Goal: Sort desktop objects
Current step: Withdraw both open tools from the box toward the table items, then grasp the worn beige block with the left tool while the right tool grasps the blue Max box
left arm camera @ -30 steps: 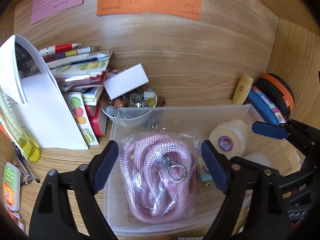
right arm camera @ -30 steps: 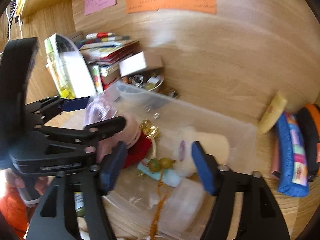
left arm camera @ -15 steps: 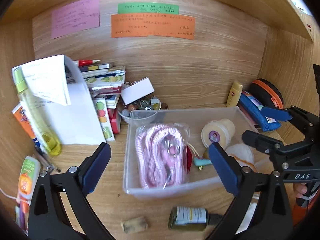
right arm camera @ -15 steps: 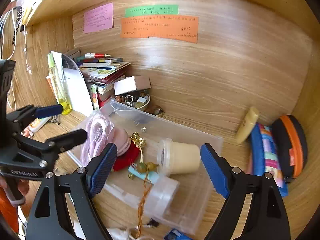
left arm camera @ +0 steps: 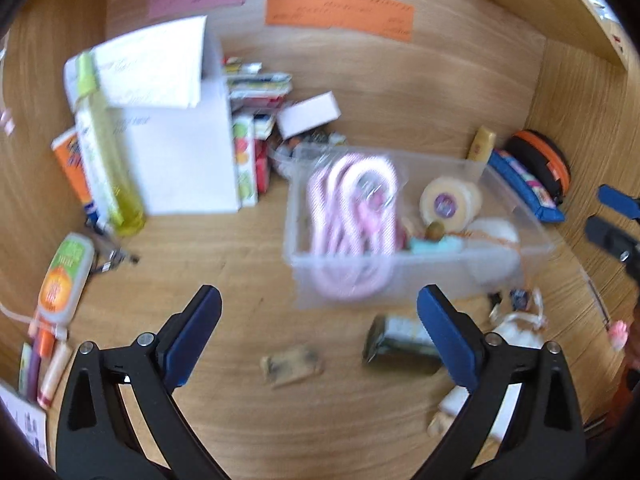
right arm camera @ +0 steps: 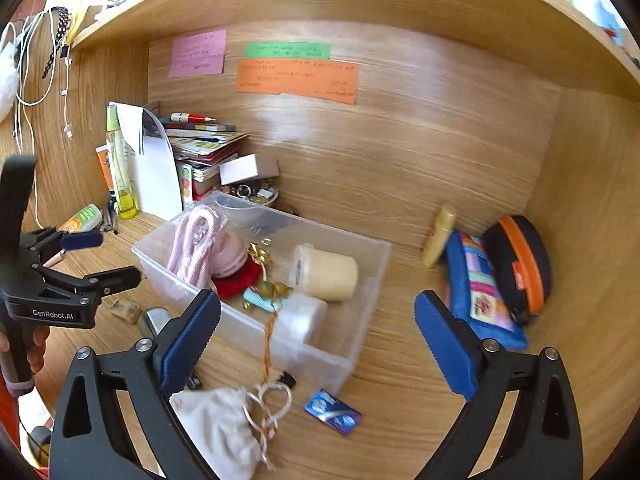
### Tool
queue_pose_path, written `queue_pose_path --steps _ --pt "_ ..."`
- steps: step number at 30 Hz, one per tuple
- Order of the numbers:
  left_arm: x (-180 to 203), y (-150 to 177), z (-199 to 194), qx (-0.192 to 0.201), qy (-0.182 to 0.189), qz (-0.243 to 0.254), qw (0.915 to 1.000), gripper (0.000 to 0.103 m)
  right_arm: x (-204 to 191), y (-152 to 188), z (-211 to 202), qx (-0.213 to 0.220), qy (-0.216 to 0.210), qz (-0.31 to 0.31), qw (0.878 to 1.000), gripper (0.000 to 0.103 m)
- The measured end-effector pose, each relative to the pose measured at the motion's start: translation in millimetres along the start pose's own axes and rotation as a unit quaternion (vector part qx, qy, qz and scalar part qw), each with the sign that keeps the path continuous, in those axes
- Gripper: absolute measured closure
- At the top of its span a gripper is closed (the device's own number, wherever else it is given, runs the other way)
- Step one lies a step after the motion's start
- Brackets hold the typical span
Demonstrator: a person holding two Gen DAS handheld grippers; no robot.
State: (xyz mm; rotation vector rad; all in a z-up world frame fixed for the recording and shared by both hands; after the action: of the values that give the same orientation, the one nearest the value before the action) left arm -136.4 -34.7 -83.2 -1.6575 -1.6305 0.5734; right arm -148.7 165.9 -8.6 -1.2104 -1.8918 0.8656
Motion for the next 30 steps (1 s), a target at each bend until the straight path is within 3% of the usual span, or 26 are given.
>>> queue_pose_path --steps 4,13,21,30 --pt "-20.0 18.1 -1.6 -0.016 -0.007 -0.027 0.9995 0.003 12.7 14.7 -2.0 -0.012 0.011 0.014 1.0 0.005" --pt "-48.0 49.2 12.8 -0.061 -0.019 -0.068 0.9956 0.003 38.9 67.9 20.5 -0.089 0.034 0.058 0.994 0.005" --pt "-34.0 56.0 31.6 -0.098 -0.027 -0.027 0.9945 0.003 44.2 112.8 37.0 -0.146 0.053 0.057 0.986 0.005" --pt "-30.3 54.3 40.7 -0.11 -0.045 -0.009 0.9929 0.003 26.6 117.7 61.5 -0.177 0.038 0.035 0.983 0.007"
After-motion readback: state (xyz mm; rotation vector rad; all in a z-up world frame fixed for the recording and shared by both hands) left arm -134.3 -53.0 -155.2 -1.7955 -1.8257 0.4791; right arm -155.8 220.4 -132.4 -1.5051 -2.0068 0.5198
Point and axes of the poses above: each gripper's, at about its wrist camera, not at the fingertips, and z roughly the way its jaws point, x to its right, y to its underside, the point moved 6 cm from there along z, roughly the way its jaws point, and after that the axes turned 9 degrees about y, right-handed, at the moved point
